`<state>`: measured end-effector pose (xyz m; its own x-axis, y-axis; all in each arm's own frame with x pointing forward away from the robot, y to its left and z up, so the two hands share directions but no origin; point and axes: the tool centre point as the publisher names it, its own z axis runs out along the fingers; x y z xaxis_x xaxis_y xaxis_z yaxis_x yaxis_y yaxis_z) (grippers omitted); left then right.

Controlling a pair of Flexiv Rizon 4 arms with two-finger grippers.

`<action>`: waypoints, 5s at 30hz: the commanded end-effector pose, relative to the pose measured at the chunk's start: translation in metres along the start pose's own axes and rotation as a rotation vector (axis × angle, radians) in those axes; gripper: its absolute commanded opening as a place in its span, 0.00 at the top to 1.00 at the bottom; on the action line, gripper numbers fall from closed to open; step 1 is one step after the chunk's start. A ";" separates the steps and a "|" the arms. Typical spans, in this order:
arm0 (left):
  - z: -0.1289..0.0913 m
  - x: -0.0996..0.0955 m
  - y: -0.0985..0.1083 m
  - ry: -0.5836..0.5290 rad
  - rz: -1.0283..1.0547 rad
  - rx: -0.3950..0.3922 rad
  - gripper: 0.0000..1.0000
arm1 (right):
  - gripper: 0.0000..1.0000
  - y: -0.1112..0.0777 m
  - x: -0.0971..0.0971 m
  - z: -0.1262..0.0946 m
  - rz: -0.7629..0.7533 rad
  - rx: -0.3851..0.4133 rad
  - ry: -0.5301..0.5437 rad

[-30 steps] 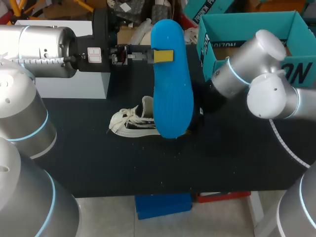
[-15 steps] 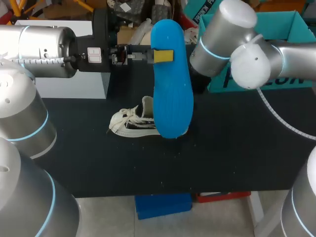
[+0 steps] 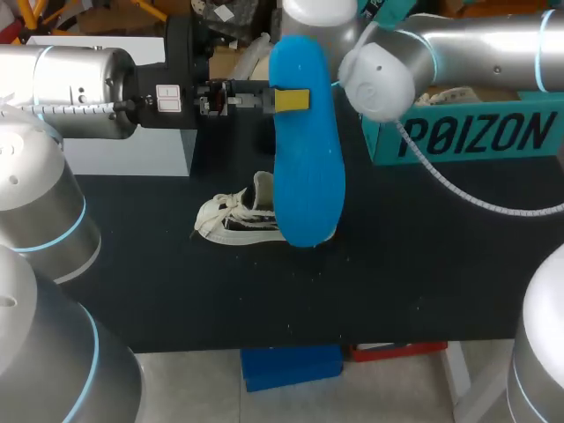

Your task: Take the shoe out of the shoebox, open the shoe tongue, remove and reinsert the insole, then place the shoe into the shoebox

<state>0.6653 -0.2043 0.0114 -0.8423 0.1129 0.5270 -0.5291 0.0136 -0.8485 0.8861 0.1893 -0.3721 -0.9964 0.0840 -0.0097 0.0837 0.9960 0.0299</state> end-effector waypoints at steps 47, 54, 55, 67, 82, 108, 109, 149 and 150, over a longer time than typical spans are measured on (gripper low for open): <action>0.001 0.000 0.001 -0.004 0.000 0.001 1.00 | 1.00 0.022 -0.004 0.034 0.024 0.001 0.035; 0.001 0.000 0.001 -0.004 0.000 0.001 1.00 | 1.00 0.022 -0.004 0.034 0.024 0.001 0.035; 0.001 0.000 0.001 -0.004 0.000 0.001 1.00 | 1.00 0.022 -0.004 0.034 0.024 0.001 0.035; 0.001 0.000 0.001 -0.004 0.000 0.001 1.00 | 1.00 0.006 -0.014 -0.037 0.423 0.039 0.014; 0.001 0.000 0.001 -0.004 0.000 0.001 1.00 | 1.00 -0.046 -0.029 -0.067 1.495 0.006 -0.084; 0.001 0.000 0.001 -0.004 0.000 0.001 1.00 | 1.00 -0.029 -0.028 -0.012 1.749 -0.065 -0.151; 0.001 0.000 0.001 -0.004 0.000 0.001 1.00 | 1.00 -0.028 -0.028 -0.010 1.749 -0.065 -0.149; 0.001 0.000 0.001 -0.004 0.000 0.001 1.00 | 0.00 -0.027 -0.007 -0.016 1.589 -0.378 0.325; 0.001 0.000 0.001 -0.004 0.000 0.001 1.00 | 0.00 -0.027 -0.007 -0.021 1.576 -0.425 0.383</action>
<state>0.6652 -0.2041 0.0114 -0.8423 0.1127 0.5271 -0.5291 0.0135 -0.8485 0.9013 0.1836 -0.3632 0.1058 0.9701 0.2185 0.9924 -0.1168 0.0379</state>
